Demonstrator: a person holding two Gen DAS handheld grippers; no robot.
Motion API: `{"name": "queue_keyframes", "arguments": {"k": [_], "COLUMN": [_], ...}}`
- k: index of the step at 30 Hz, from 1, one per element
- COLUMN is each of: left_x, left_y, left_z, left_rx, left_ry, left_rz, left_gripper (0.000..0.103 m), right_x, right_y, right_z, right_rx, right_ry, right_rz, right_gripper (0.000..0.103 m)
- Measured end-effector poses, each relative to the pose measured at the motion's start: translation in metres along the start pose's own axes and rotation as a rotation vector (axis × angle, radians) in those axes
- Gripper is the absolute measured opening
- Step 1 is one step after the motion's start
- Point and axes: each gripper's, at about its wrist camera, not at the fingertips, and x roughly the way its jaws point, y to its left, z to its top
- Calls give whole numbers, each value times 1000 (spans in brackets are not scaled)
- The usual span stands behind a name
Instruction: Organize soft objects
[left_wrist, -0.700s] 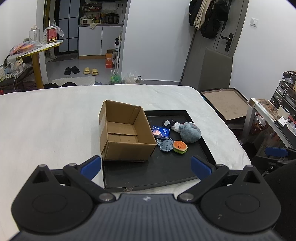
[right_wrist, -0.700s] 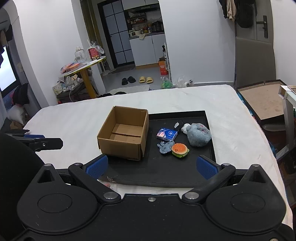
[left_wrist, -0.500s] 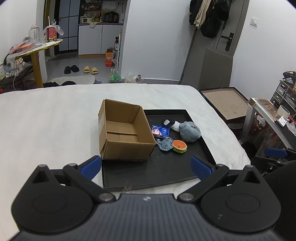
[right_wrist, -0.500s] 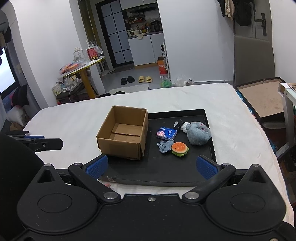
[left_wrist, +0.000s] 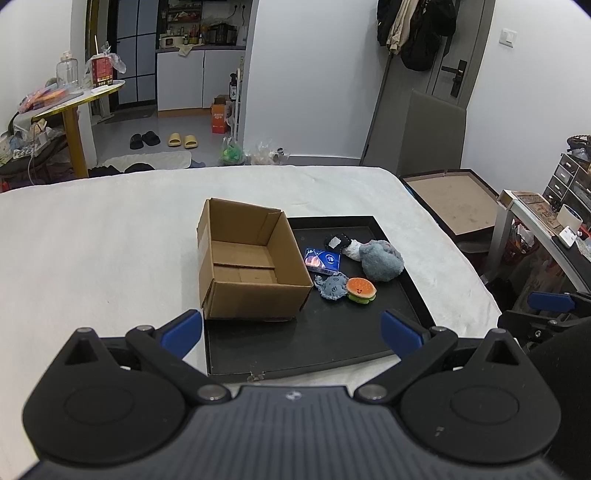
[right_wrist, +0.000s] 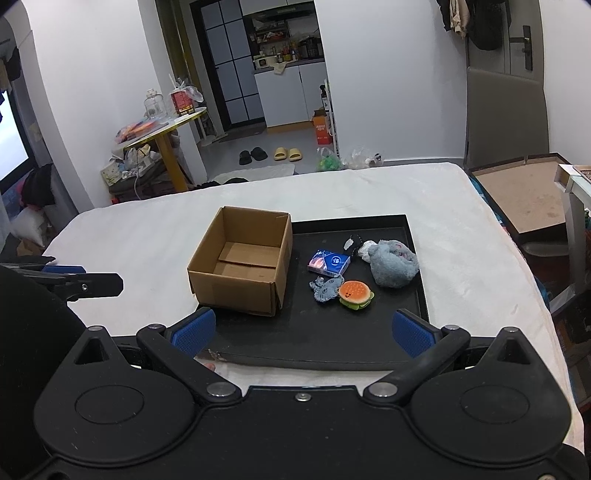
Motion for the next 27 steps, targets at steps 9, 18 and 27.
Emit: {"name": "queue_keyframes", "arguments": {"k": [9,18,27], "left_x": [1,1,1], "left_y": [0,-1,0], "left_z": [1,2,1], "left_rx": [-2,-1,-4], "left_ry": [3,7,3], "left_rz": [-2,1,-3], "left_gripper": [102,102,102], "right_x": [0,0,0], "right_y": [3,2,2], "right_z": [-2,-5,-5], "right_rx": [1,9,14], "right_ry": [7,14,16], "right_rz": [5,4,5], "right_gripper": [103,103,103]}}
